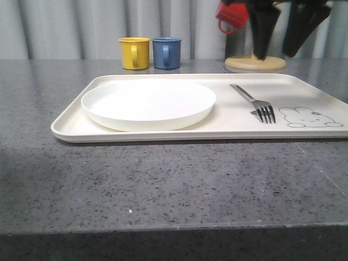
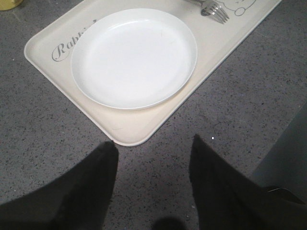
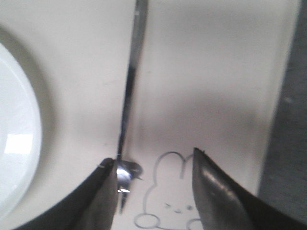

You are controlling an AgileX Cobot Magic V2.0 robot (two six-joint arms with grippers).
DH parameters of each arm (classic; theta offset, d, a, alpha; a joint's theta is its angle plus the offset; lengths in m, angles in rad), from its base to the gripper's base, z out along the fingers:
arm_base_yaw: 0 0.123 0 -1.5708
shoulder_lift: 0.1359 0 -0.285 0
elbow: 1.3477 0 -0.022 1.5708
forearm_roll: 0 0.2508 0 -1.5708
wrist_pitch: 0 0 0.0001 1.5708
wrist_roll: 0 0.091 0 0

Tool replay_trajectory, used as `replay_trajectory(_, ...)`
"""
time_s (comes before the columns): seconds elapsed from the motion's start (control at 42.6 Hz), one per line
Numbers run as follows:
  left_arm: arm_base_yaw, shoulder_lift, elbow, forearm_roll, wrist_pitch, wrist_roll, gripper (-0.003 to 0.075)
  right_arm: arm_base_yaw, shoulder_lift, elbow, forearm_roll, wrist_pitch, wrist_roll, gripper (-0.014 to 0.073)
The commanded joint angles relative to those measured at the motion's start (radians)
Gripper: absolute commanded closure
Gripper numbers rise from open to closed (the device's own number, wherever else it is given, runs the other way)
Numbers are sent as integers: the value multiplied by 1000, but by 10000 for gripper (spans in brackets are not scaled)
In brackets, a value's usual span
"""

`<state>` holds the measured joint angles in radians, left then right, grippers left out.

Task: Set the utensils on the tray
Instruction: 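Open the right gripper and lift it off the fork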

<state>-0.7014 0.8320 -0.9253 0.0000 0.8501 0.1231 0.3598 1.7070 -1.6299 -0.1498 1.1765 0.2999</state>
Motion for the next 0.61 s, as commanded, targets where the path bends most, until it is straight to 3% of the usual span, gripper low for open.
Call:
replay_trajectory(0.0,-8,-3,-27,0,-70,-8,375,-58,-123,8,-71,20,-62,200)
replay_trajectory(0.141,-8,-3,-27,0,-70,-8,375,-206,-195,81,-29,28,-163,200)
replay_trajectory(0.329,-8,-3,-27,0,-70,-8,375,-432,-188,164,124,33,-358,200)
replay_trajectory(0.446,-8,-3,-27,0,-72,-8,375,-533,-157,181,150,14,-393,200)
replay_trajectory(0.587,-8,-3,-27,0,-72,-8,375,-583,-107,181,155,-39,-393,200)
